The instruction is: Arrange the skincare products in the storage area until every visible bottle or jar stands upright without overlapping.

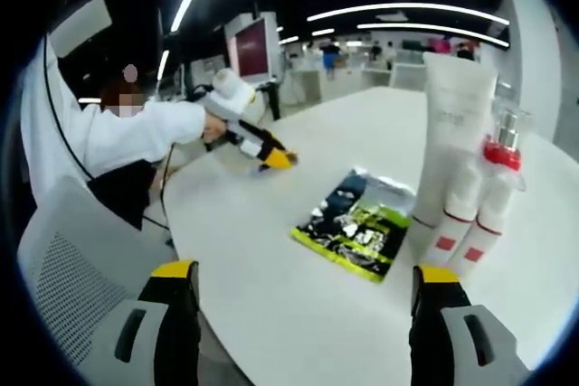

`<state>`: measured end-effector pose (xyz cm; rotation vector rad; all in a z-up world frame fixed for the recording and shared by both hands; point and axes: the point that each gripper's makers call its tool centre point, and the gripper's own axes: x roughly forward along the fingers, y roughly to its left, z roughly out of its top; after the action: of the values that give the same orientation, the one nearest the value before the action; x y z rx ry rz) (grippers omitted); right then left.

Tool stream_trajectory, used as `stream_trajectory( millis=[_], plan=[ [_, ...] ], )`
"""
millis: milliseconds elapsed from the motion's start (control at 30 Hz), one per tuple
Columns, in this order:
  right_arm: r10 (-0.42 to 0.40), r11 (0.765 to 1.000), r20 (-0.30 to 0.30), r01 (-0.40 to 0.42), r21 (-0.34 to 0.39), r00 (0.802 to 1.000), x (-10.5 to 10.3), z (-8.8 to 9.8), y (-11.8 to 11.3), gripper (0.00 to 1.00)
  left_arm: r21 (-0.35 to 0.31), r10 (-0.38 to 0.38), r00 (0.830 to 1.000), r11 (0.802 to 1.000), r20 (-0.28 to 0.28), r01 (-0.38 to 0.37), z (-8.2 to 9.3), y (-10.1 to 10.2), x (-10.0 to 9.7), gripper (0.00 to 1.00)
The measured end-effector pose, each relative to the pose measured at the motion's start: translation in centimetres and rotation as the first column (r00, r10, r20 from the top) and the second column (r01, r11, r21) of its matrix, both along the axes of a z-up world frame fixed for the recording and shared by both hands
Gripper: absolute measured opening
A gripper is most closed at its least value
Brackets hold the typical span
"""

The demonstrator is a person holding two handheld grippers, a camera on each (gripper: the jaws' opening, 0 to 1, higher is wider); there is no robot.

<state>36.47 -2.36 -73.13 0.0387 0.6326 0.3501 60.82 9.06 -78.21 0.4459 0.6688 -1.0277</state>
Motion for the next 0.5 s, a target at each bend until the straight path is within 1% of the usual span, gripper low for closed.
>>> stream_trajectory(
  millis=[500],
  plan=[
    [0.010,1.000,0.005,-0.010,0.006,1.000,-0.05,0.19,0.37,1.00,-0.006,0.019,1.000,1.000,-0.010,-0.019,-0.16,-0.04,0.75,0.37]
  ],
)
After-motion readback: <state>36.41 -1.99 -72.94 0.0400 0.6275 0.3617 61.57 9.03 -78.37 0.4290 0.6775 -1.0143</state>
